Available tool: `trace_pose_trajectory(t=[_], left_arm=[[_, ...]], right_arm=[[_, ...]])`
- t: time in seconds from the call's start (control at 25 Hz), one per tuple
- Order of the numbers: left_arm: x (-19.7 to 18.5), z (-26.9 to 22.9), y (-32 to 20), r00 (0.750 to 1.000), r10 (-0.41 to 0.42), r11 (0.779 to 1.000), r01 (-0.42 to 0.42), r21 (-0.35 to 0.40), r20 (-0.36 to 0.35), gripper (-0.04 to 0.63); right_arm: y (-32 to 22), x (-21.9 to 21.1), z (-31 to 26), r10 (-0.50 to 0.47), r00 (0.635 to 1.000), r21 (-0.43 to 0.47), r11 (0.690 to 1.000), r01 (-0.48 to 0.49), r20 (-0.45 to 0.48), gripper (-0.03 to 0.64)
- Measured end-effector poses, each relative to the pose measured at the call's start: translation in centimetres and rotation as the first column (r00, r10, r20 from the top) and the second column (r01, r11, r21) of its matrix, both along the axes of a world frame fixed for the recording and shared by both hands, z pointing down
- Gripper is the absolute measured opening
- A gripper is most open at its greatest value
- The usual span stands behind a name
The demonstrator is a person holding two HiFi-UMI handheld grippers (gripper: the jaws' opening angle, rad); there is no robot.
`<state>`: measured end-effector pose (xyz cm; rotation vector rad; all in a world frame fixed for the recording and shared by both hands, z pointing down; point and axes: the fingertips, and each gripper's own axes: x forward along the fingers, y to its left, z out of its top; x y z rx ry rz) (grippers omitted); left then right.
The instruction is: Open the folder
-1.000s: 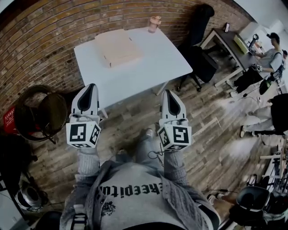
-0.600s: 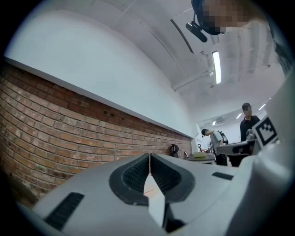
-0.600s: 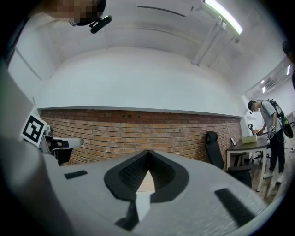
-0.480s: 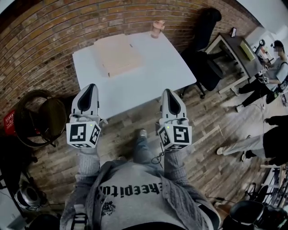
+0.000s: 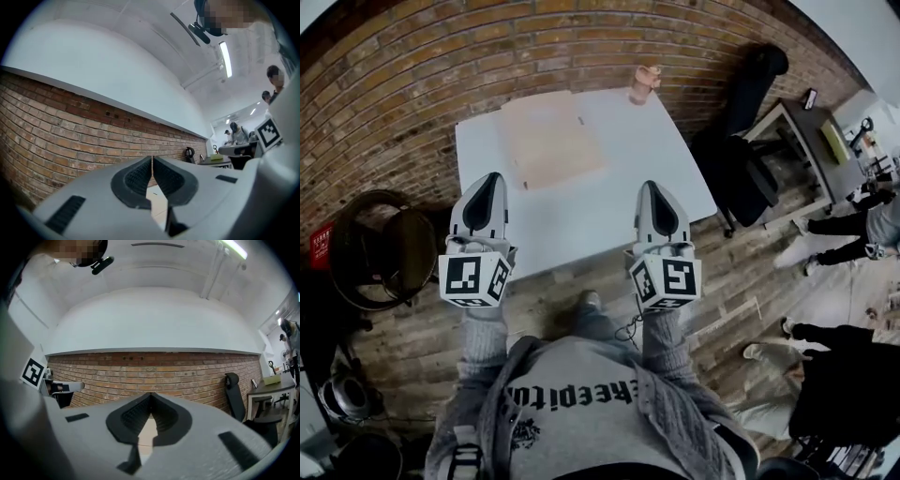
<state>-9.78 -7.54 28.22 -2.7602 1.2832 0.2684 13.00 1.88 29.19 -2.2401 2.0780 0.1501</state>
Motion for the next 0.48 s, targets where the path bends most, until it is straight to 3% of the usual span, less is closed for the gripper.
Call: trace_pose_trajectory(t=[0.48], left_arm=[[4.7, -0.9, -5.3, 0.992, -0.124, 0.992, 0.124, 0.016, -0.013, 0.012]], right_arm=[[-8.5, 5.2, -0.9, -0.154, 0.988, 0.005, 0.988, 0.154, -0.028, 0.005]])
